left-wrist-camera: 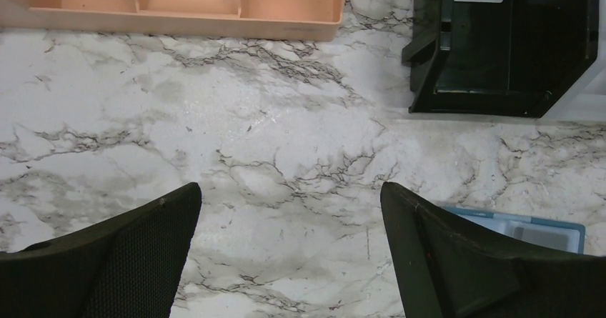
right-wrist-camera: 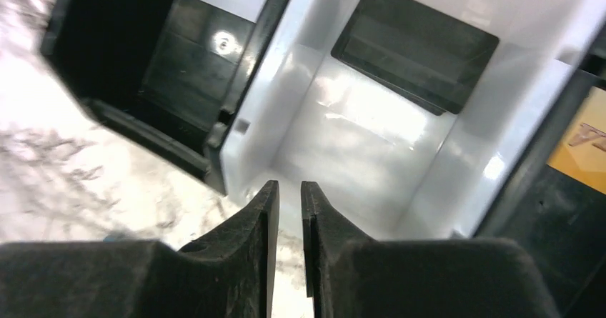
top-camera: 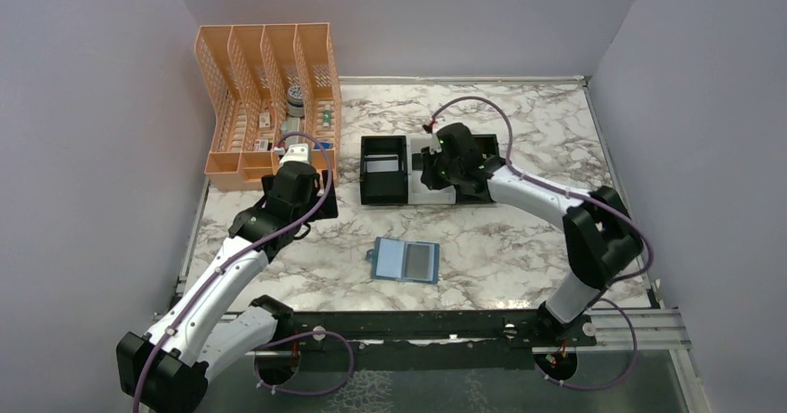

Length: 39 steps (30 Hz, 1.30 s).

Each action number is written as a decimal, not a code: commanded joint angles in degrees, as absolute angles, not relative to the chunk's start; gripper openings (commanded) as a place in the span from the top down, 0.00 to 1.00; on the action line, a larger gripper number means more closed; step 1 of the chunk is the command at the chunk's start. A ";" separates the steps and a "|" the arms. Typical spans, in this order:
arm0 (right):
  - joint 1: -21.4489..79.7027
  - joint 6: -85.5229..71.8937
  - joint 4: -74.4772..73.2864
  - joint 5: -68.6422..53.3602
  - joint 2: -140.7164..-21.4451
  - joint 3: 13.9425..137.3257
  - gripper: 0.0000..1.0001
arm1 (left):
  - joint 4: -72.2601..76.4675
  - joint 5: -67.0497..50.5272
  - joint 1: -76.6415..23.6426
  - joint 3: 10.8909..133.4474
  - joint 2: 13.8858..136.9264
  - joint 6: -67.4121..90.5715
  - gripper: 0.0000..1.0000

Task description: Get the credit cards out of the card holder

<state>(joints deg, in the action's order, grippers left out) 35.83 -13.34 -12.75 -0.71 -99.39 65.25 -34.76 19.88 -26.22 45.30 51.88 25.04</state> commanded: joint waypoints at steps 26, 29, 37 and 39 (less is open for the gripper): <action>35.86 -48.99 13.21 -24.00 -70.98 22.96 0.67 | -18.83 -18.61 -39.39 37.82 59.44 29.60 0.16; 35.95 -49.26 12.38 -24.68 -71.72 22.93 0.68 | -19.53 -15.01 -43.30 37.72 62.64 30.39 0.21; 36.04 -48.98 12.15 -26.60 -76.13 23.95 0.74 | -19.83 -4.50 -47.50 38.44 69.24 33.61 0.31; 36.18 -48.84 12.43 -27.62 -77.22 24.54 0.75 | -19.84 -3.34 -48.36 38.58 70.60 33.48 0.33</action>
<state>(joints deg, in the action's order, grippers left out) 35.83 -48.80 10.66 -24.18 -75.18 23.35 -20.14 -9.26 -46.68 37.91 68.60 32.38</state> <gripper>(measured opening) 0.260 0.686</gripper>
